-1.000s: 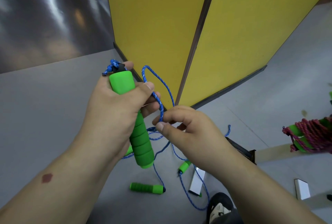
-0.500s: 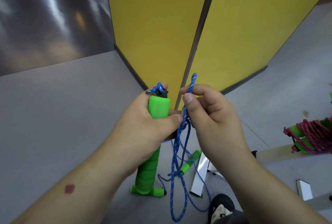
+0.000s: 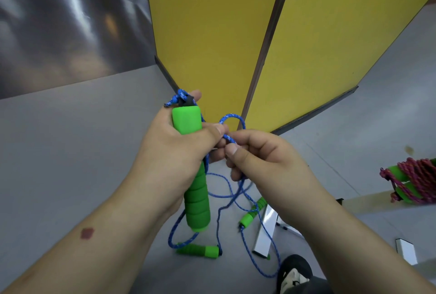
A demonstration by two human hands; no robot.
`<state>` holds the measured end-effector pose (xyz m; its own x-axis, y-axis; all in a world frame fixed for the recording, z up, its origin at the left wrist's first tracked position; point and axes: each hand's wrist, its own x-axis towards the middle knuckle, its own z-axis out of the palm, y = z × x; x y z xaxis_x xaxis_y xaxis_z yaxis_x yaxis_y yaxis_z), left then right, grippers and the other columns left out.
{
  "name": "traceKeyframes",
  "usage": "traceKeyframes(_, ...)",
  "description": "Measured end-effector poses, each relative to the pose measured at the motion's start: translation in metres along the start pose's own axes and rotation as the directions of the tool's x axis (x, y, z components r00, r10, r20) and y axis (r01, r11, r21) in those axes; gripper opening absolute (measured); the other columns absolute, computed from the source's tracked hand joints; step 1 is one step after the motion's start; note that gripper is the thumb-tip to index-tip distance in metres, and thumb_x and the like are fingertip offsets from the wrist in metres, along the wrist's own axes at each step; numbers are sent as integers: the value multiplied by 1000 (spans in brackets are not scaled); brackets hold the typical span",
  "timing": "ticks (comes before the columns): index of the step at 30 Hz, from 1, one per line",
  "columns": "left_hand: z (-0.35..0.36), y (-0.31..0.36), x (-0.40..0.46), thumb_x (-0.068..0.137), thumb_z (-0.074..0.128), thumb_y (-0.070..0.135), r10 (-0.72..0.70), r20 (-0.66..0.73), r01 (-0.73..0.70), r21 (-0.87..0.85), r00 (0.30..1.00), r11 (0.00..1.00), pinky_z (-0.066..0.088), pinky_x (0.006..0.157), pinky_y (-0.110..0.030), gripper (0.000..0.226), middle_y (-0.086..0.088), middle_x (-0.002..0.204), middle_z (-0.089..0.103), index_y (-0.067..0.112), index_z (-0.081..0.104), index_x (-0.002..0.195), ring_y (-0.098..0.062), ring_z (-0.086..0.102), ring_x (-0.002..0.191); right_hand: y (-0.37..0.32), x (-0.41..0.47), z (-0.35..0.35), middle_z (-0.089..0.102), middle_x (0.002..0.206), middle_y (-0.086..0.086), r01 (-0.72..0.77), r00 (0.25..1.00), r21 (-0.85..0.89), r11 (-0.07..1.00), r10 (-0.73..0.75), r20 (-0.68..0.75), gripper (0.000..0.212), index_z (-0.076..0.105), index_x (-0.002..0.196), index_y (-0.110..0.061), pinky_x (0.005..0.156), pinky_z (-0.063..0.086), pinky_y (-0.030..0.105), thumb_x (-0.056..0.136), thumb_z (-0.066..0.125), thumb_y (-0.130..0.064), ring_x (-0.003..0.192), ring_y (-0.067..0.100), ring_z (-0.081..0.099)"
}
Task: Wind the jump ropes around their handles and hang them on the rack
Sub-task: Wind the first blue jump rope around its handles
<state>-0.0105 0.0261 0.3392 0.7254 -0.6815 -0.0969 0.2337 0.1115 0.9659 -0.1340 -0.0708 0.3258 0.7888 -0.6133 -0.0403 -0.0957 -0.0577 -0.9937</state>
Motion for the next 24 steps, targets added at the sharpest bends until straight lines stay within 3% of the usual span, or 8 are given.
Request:
traceKeyframes(4, -5, 3, 5, 89, 76, 3, -2, -78, -5, -93, 997, 996, 62, 71, -34, 48, -20, 100, 74, 32, 60, 123, -19, 75, 76, -2, 1, -1, 55, 60, -12, -5, 989, -44, 999, -2, -148, 16, 77, 91, -24, 59, 39, 25, 98, 62, -22, 57, 6, 45)
traceKeyframes(8, -11, 7, 10, 92, 72, 1, 16, -107, -30, -134, 994, 991, 62, 68, -32, 48, -10, 85, 75, 30, 57, 127, -21, 77, 75, 2, 5, -6, 48, 54, -15, -46, 935, -11, 999, 39, -352, 21, 75, 89, -21, 63, 38, 31, 100, 57, -26, 57, 10, 43)
traceKeyframes(12, -14, 11, 11, 94, 69, -1, 31, -137, -53, -157, 990, 986, 64, 69, -34, 50, -4, 78, 75, 28, 54, 132, -20, 75, 70, 8, 10, -12, 55, 62, -8, -100, 845, 82, 992, 128, -519, 22, 69, 89, -22, 65, 42, 43, 101, 51, -26, 65, 19, 48)
traceKeyframes(14, -14, 13, 11, 94, 69, 0, 35, -144, -56, -149, 989, 987, 62, 65, -32, 51, -3, 77, 76, 28, 54, 134, -18, 74, 68, 10, 10, -14, 66, 86, -13, -124, 832, 30, 992, 120, -541, 15, 68, 102, -29, 75, 48, 33, 100, 53, -26, 81, 11, 60)
traceKeyframes(16, -12, 13, 9, 94, 70, 1, 28, -142, -48, -137, 990, 989, 61, 61, -29, 52, -3, 80, 77, 29, 53, 135, -18, 75, 69, 6, 6, -10, 62, 114, -16, -99, 864, -121, 988, 25, -502, 27, 62, 121, -35, 80, 45, 22, 98, 58, -23, 98, -4, 58)
traceKeyframes(18, -7, 13, 6, 94, 71, 2, 21, -119, -36, -126, 993, 991, 60, 59, -28, 53, -2, 81, 77, 29, 53, 135, -17, 75, 69, 1, 1, -3, 59, 121, -17, 3, 914, -212, 977, -88, -396, 32, 61, 123, -37, 83, 46, 20, 96, 62, -23, 102, -9, 57)
traceKeyframes(21, -1, 12, 2, 93, 71, 1, 6, -87, -18, -147, 996, 989, 60, 60, -29, 53, -4, 83, 78, 29, 53, 135, -19, 76, 71, -2, -6, 11, 69, 107, -14, 101, 988, -241, 965, -126, -91, 19, 72, 110, -31, 89, 49, 28, 91, 69, -29, 101, 2, 63)
traceKeyframes(24, 1, 13, 1, 93, 70, -1, -40, -73, 22, -229, 997, 973, 60, 57, -32, 52, -7, 85, 77, 28, 55, 133, -22, 76, 71, 0, -10, 16, 64, 79, -15, 123, 992, -340, 932, -105, 71, 9, 73, 90, -22, 71, 44, 19, 95, 68, -28, 77, 3, 58)
